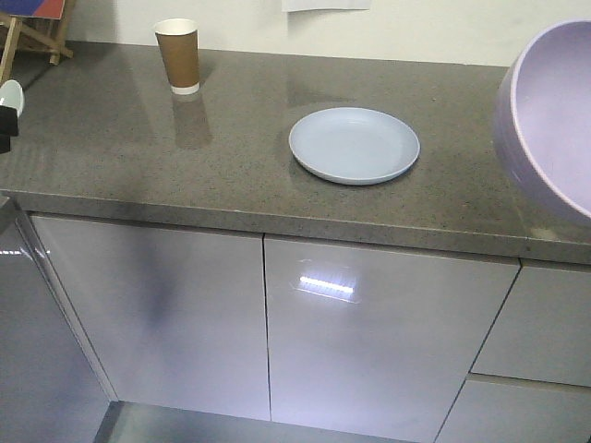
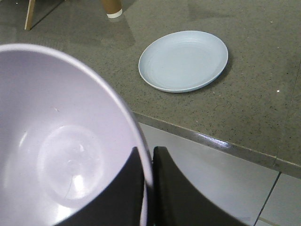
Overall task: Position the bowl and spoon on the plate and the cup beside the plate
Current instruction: 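Drive toward the counter with the pale blue plate and paper cup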
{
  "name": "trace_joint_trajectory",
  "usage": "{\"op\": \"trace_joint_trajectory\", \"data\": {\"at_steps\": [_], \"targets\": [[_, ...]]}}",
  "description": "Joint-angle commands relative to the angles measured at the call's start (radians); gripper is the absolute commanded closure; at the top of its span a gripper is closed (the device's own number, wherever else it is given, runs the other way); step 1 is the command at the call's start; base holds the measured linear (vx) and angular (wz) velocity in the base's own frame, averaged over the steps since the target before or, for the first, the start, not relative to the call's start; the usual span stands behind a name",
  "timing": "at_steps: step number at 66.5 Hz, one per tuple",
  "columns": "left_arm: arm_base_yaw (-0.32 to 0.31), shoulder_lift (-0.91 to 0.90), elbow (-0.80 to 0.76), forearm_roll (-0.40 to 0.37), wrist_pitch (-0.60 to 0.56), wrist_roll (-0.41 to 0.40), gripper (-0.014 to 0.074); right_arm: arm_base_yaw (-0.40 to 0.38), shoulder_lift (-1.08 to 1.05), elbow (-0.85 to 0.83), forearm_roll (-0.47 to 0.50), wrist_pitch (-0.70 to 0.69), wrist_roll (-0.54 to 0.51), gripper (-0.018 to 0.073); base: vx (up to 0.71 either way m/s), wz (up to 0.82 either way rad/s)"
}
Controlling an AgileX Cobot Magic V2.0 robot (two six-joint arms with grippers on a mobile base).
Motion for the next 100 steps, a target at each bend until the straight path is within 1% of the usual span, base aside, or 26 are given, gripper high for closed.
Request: {"op": "trace_joint_trajectory", "data": {"at_steps": [1,100], "targets": [[-0.005,-0.024,-0.023,-0.018,-0.050,-0.005,0.0602,-0.006,-0.014,-0.031,0.055,-0.038,-0.005,0.0564,0.08,-0.02],[-0.005,-0.024,-0.023,-0.018,-0.050,-0.005,0.0602,-0.006,-0.014,-0.031,0.055,-0.038,-0.005,0.0564,0.06,-0.02]]}}
